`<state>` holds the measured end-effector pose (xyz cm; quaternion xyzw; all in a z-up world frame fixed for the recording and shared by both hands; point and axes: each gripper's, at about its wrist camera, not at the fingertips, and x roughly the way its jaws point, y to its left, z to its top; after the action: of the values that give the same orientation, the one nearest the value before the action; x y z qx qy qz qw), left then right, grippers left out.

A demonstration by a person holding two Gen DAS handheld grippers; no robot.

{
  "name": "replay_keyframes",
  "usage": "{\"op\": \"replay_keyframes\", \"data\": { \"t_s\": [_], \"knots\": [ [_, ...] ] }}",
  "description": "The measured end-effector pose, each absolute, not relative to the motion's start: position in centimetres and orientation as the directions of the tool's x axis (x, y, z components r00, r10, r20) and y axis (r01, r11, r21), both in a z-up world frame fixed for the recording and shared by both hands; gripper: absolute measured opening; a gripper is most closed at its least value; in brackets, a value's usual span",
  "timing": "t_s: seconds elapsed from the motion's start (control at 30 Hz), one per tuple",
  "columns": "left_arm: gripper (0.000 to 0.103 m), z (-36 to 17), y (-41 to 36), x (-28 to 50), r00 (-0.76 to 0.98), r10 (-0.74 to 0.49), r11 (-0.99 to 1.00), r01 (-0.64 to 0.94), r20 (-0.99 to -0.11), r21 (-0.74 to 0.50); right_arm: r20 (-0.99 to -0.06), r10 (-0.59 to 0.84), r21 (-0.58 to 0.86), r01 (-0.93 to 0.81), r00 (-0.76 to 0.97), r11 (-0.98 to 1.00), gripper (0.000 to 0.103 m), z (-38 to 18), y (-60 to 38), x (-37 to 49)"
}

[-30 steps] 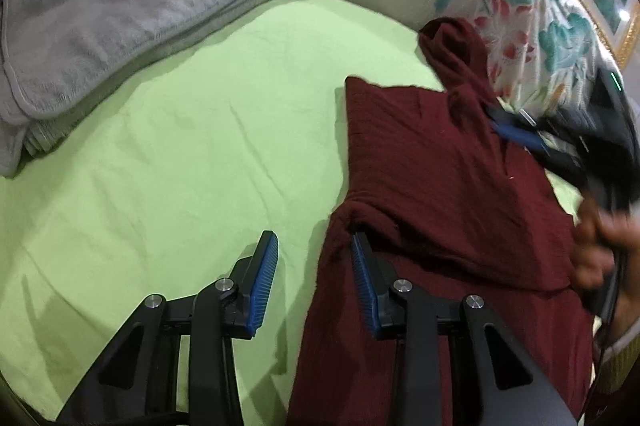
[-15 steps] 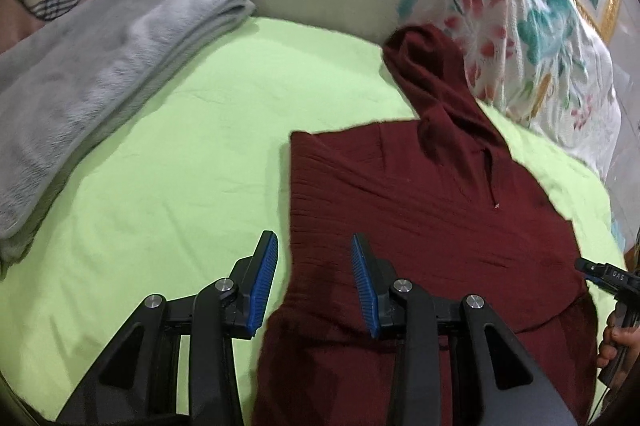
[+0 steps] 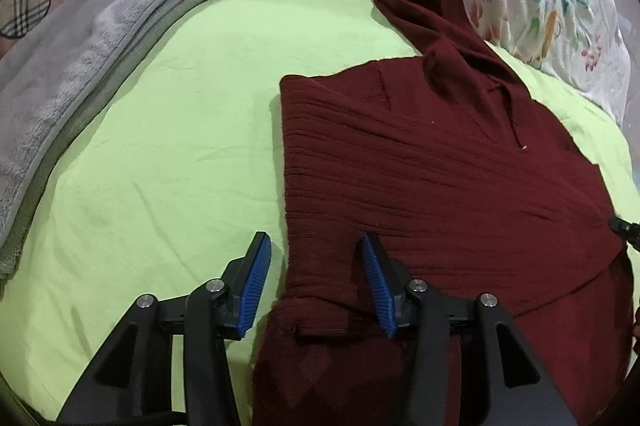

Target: Fold large clothes

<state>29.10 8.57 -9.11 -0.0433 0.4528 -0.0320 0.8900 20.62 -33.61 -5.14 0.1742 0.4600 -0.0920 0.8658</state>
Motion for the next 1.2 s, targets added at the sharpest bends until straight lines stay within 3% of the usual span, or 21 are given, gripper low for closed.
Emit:
{"op": "replay_keyframes", "data": {
  "t_s": [0.17,0.43,0.7,0.83,1.1,1.2],
  "knots": [
    [0.049,-8.5,8.8,28.6,0.587,-0.102,0.991,-0.006,-0.803,-0.130,-0.785,0.011,0.249,0.299,0.619,0.921,0.012,-2.1,-32.9,19.5],
    [0.050,-4.9,6.8,29.2,0.611,-0.190,0.973,0.013,-0.768,-0.231,-0.717,0.297,0.442,0.082,0.631,0.894,0.025,-1.2,-28.5,23.4],
    [0.050,-2.5,4.5,34.2,0.623,-0.146,0.984,0.014,-0.769,-0.176,-0.723,0.376,0.434,-0.044,0.579,0.900,0.027,-2.4,-23.7,32.8],
    [0.050,-1.3,4.4,38.5,0.648,-0.113,0.988,-0.005,-0.754,-0.152,-0.659,0.521,0.584,-0.068,0.542,0.809,0.040,-2.8,-23.0,37.7],
    [0.052,-0.8,4.5,44.2,0.657,-0.091,0.992,-0.004,-0.748,-0.124,-0.707,0.372,0.314,-0.204,0.601,0.927,0.057,-1.9,-17.7,45.4],
    [0.053,-1.4,4.7,45.4,0.654,-0.088,0.993,-0.002,-0.751,-0.119,-0.714,0.325,0.167,-0.300,0.620,0.939,0.069,-2.0,-15.3,47.7]
  ]
}}
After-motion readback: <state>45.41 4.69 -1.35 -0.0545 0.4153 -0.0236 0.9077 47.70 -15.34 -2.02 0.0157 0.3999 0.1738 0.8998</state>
